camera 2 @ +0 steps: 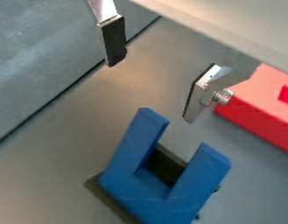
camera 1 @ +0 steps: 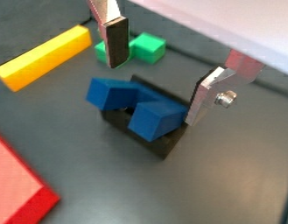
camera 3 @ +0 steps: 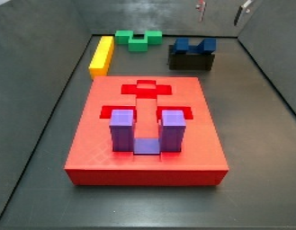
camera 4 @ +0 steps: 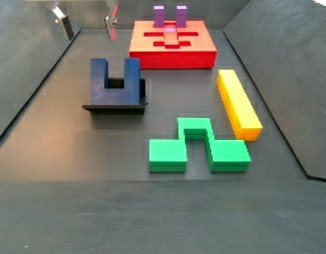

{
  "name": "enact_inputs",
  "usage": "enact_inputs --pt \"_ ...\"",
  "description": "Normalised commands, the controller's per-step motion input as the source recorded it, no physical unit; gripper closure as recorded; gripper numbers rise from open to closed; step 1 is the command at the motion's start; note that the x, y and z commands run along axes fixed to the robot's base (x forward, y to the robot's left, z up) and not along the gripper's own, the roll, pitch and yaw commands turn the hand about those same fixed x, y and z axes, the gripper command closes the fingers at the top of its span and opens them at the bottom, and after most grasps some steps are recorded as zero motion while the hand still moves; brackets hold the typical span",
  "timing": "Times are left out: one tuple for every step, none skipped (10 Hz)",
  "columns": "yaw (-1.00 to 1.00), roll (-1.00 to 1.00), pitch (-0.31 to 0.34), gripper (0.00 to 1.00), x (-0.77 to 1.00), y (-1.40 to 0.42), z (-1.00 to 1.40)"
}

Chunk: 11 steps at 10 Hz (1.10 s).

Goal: Pick up the blue object. Move up. Place the blue object on the fixture. Regrasp the blue object. Move to above the board. Insert the blue object.
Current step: Regrasp the blue object.

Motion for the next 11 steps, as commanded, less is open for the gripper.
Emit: enact_inputs --pt "0.11 1.0 -0.049 0.0 0.59 -0.18 0.0" --pt "0.18 1.0 -0.114 0.0 0.55 -0.04 0.06" --pt "0.36 1.0 -0.063 0.0 0.41 0.0 0.0" --pt "0.5 0.99 -0.037 0.0 0.29 0.0 -0.02" --pt "0.52 0.96 -0.04 0.0 0.27 0.0 -0.04" --pt "0.49 0.94 0.0 0.0 0.33 0.0 -0.06" --pt "0.46 0.84 0.0 0.0 0.4 0.0 -0.08" --pt "0.4 0.73 0.0 0.0 0.5 0.0 -0.07" --pt "0.12 0.54 0.0 0.0 0.84 0.0 -0.2" --pt "0.02 0.47 -0.017 0.0 0.94 -0.03 -0.15" --pt "0.0 0.43 -0.197 0.0 0.97 0.0 0.0"
